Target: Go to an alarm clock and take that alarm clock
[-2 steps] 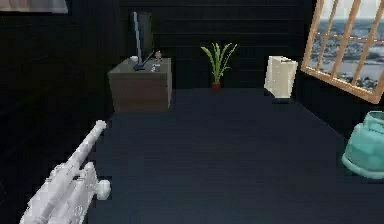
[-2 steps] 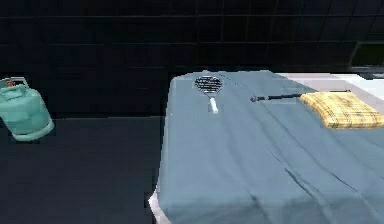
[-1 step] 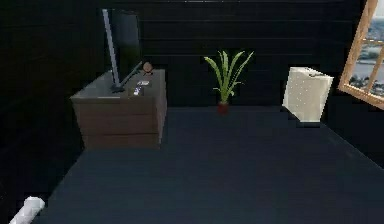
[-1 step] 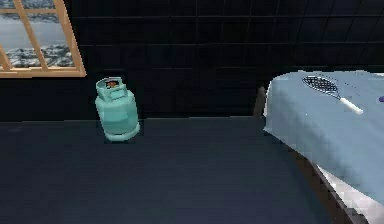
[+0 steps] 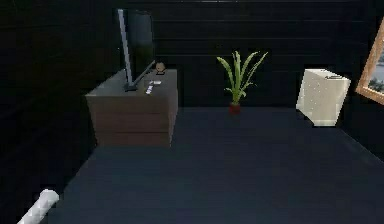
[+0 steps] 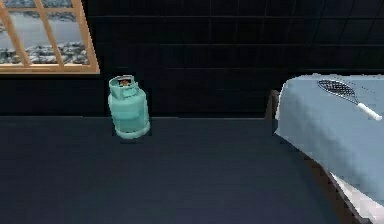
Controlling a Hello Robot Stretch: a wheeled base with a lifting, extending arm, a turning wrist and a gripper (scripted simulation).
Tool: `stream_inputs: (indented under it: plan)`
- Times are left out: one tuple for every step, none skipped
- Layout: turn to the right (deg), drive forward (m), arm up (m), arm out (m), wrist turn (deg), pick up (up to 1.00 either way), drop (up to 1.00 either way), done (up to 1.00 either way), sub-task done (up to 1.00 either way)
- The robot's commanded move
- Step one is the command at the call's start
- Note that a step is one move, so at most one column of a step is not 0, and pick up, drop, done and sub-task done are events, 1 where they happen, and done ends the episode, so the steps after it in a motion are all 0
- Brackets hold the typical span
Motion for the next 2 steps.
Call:
stream_inputs:
  plan:
    - [0.0,1.0,0.0,0.0,0.0,0.0,0.0,0.0,0.0]
    - [0.0,1.0,0.0,0.0,0.0,0.0,0.0,0.0,0.0]
